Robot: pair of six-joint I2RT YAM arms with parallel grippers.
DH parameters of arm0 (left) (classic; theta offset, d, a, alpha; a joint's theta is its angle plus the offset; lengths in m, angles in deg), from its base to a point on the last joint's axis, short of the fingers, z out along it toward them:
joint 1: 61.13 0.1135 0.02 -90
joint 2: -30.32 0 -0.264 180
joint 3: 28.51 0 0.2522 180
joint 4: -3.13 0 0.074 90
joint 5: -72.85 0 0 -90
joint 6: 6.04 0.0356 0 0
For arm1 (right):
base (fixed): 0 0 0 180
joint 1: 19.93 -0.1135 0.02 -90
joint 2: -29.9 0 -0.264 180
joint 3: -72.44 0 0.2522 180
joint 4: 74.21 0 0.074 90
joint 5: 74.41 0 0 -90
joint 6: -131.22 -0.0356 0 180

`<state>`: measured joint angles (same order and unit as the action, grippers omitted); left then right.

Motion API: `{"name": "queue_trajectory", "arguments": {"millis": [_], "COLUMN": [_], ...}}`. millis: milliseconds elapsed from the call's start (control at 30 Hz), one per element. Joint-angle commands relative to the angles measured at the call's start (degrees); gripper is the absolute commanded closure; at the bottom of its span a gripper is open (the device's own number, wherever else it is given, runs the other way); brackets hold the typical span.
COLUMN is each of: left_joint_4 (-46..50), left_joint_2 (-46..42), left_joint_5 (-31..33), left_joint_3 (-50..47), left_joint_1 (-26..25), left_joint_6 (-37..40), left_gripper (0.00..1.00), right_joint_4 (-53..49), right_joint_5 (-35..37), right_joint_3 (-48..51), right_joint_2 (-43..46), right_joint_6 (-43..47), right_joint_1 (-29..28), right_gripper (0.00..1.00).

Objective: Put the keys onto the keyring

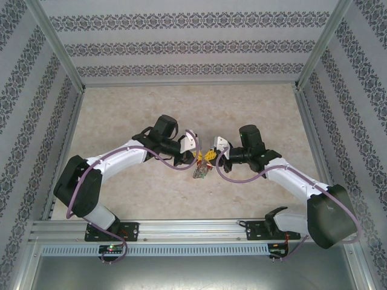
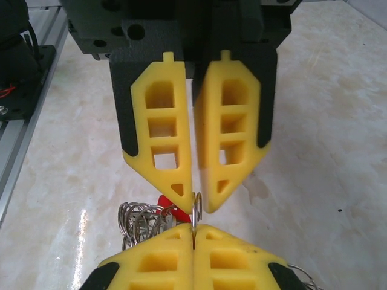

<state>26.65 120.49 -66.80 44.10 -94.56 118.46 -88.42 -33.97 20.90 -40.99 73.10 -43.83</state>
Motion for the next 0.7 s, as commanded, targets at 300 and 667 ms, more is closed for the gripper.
{"name": "queue_trajectory", "arguments": {"millis": [300,667], "left_joint_4": [4.8,6.5], "left_joint_2": [-0.4,-0.8], "left_joint_5": [-1.0,-1.5], "left_joint_3": [3.6,4.8], "left_joint_1": [-0.6,-1.2], "left_joint_6": [1.3,1.1], "left_gripper": [1.0,1.0], "right_joint_4": [-4.8,-8.5], "right_joint_5": [7.2,11.9], "right_joint_3": [-3.9,-6.1], "right_joint_2": [0.5,2.3], "right_joint_6": [4.8,9.0], "right_joint_1": [-3.5,-6.2], "right_gripper": [0.93,0.87]}}
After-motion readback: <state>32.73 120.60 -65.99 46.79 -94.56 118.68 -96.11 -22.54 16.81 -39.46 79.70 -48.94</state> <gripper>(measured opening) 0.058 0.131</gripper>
